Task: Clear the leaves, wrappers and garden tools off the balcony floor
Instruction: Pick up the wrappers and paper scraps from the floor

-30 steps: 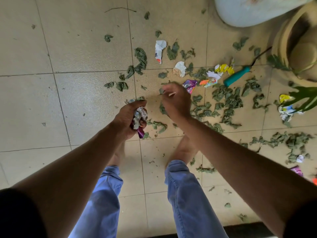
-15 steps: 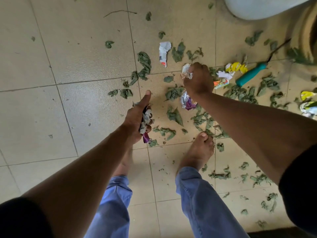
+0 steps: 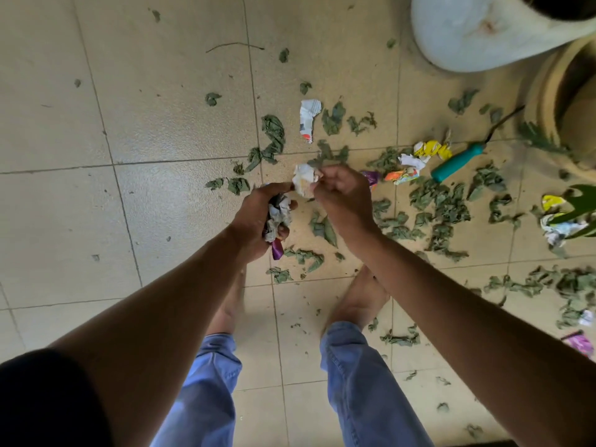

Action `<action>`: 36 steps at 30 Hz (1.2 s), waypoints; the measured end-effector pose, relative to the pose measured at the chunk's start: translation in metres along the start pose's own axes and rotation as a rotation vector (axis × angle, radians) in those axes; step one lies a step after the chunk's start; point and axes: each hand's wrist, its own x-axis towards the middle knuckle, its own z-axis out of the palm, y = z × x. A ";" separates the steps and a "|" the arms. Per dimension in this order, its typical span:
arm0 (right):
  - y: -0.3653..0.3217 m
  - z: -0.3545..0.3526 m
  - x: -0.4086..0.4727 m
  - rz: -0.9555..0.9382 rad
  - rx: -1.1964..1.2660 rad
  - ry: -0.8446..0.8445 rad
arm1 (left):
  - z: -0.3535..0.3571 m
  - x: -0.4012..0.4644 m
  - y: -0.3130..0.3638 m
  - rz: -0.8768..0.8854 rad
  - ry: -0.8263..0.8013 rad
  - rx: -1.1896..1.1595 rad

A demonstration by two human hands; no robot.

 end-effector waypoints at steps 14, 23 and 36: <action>-0.011 0.028 0.027 -0.248 -0.454 0.022 | -0.050 0.006 -0.006 0.083 0.236 0.161; -0.011 0.045 0.112 -0.350 -1.176 0.007 | -0.057 0.010 -0.003 0.112 0.140 0.142; -0.033 0.040 0.071 -0.193 -0.467 -0.043 | -0.049 -0.003 0.007 0.131 0.161 -0.002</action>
